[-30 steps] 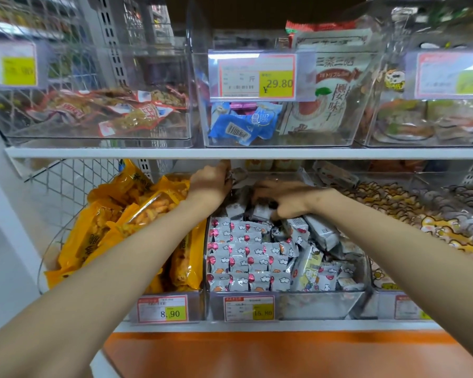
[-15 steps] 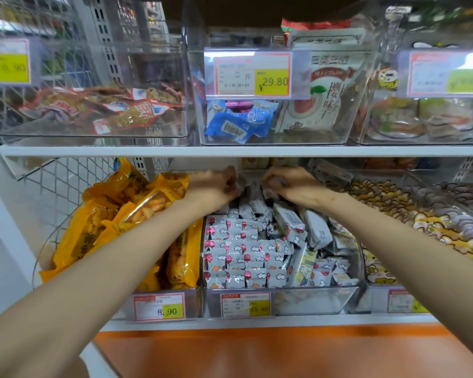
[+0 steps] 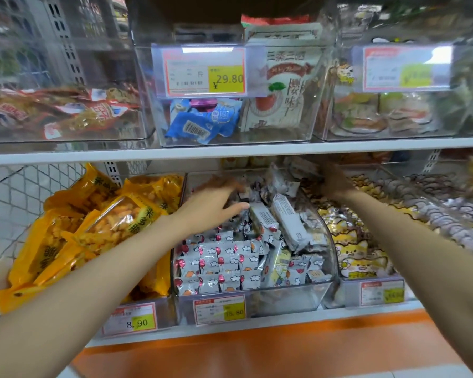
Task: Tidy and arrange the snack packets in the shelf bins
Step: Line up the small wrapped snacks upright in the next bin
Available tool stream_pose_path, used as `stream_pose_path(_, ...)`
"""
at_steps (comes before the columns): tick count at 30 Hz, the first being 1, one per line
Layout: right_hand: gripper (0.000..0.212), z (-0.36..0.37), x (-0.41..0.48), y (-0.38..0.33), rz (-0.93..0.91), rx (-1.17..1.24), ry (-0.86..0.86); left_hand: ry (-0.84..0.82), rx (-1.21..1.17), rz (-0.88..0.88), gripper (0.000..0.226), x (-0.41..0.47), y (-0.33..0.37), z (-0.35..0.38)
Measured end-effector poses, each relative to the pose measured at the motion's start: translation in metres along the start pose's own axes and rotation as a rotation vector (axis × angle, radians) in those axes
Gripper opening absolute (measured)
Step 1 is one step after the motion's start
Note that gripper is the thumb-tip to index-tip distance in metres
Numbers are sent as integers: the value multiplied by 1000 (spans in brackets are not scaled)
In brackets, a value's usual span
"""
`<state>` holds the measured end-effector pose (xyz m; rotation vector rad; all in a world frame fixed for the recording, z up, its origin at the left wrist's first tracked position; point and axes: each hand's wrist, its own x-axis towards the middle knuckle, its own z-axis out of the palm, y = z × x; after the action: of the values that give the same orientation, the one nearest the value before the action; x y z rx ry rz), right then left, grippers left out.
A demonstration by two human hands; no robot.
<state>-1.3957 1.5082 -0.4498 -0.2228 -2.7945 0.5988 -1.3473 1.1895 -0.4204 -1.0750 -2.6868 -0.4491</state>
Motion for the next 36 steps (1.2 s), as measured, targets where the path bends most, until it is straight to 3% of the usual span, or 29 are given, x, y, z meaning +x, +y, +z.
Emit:
stream_pose_path(5, 51, 1, -1, -6, 4, -110, 98, -33, 5, 2, 45, 3, 3, 5)
stream_pose_path(13, 41, -26, -51, -74, -44, 190, 168, 91, -18, -78, 30, 2, 11, 6)
stream_pose_path(15, 20, -24, -57, -95, -74, 231, 178, 137, -31, -131, 25, 2, 15, 5)
stream_pose_path(17, 9, -21, -62, -113, -88, 255, 151, 74, -62, -120, 36, 2, 19, 4)
stream_pose_path(20, 26, -19, -71, -125, -168, 327, -44, -152, -107, -22, 63, -2, 26, 7)
stream_pose_path(23, 26, -18, -84, -121, -274, 293, -135, -283, -109, -18, 68, -5, 32, 11)
stream_pose_path(30, 16, -23, -105, -94, -105, 258, 170, -252, -29, -91, 64, -8, 50, 18)
stream_pose_path(36, 45, -35, -146, -89, -64, 49, 36, -149, -299, -40, 44, -17, 57, 25)
